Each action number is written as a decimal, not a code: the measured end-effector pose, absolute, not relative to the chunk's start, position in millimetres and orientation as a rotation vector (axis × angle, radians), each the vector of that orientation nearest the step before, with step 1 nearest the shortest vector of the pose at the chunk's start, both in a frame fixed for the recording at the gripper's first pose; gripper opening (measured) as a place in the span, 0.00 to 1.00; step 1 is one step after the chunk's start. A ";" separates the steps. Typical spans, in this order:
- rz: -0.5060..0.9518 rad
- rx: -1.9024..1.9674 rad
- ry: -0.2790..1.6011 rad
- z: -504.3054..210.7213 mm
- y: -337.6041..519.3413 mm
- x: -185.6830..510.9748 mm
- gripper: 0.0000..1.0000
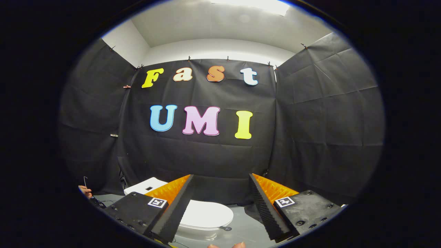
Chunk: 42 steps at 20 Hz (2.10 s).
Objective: Open the toilet lid.
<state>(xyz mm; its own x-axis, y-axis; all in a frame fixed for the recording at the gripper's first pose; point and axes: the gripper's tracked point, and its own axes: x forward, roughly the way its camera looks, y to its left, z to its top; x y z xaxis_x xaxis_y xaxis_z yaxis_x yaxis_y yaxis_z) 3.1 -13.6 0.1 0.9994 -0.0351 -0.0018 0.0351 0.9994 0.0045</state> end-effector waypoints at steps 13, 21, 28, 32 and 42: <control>-0.055 -0.004 -0.004 -6.9 -20.5 9.9 0.98; -0.065 0.014 -0.037 -31.2 -31.1 30.1 0.98; -0.059 -0.024 -0.028 -89.4 -37.4 59.5 0.98; -0.041 0.013 -0.048 -129.5 -40.3 88.4 0.98; -0.052 0.121 0.149 -296.4 -72.2 149.8 0.98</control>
